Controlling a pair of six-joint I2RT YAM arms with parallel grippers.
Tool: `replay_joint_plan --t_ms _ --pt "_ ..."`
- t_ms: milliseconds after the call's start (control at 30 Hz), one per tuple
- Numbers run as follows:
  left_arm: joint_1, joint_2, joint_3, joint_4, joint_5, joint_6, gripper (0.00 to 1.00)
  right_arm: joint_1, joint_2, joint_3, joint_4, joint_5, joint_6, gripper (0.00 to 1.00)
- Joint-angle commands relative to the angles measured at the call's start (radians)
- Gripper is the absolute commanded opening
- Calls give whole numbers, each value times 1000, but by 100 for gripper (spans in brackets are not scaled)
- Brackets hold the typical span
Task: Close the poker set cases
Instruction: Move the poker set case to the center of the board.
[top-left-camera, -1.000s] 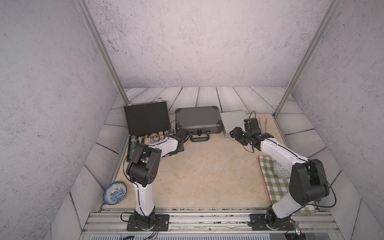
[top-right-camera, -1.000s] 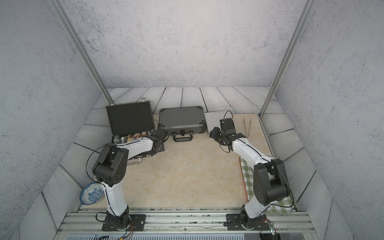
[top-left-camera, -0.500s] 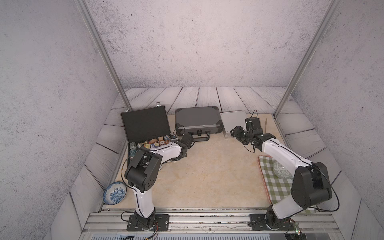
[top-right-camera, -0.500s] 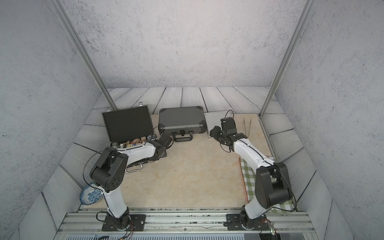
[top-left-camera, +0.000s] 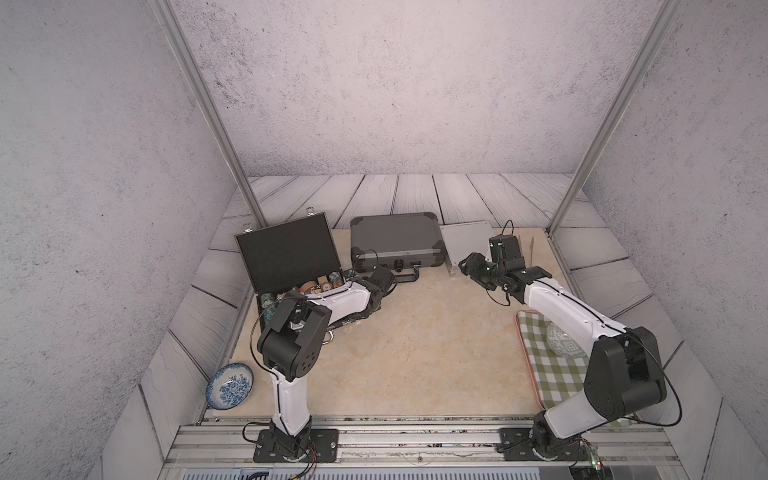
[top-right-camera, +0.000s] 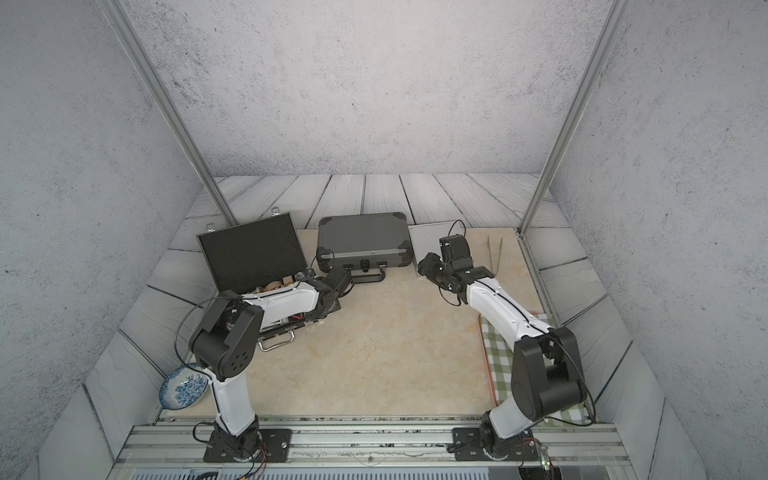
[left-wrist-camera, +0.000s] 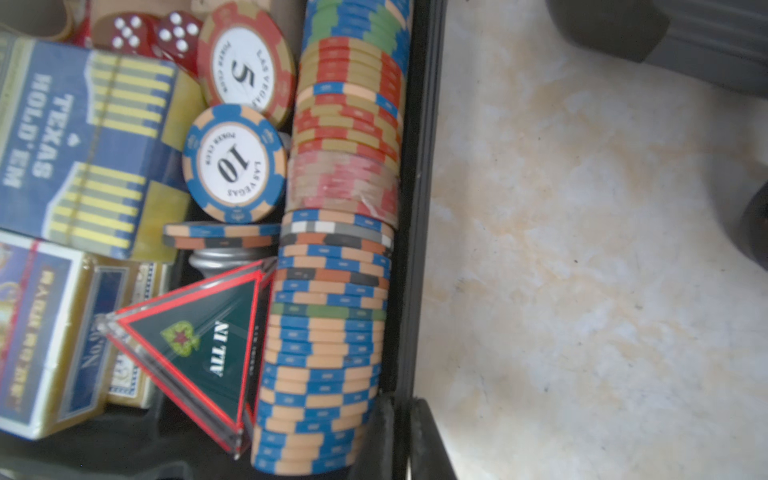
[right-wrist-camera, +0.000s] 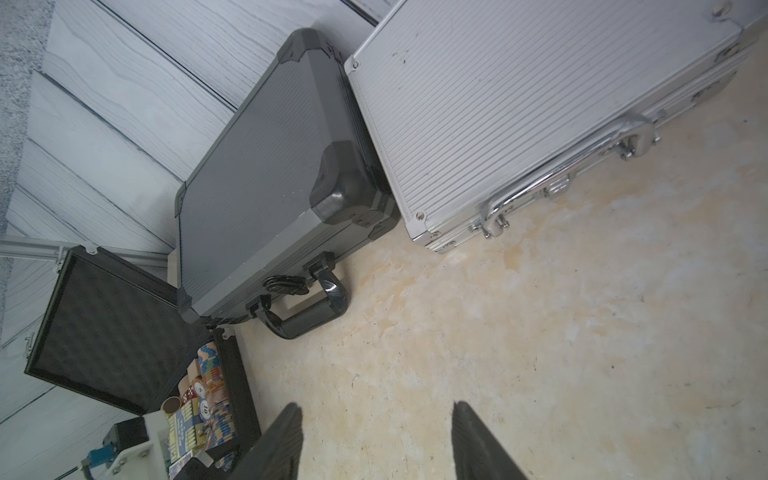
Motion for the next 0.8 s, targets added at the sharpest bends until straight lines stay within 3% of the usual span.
replay_joint_plan --t_ms 0,333,767 --pt "-58 34 12 -68 85 -144 9 5 -59 -16 -19 3 -18 59" --pt "-122 72 72 -117 105 -280 8 3 -104 -32 -58 22 -54 59" --pt "-254 95 88 -145 142 -344 8 -15 -126 -10 -114 34 -83 59"
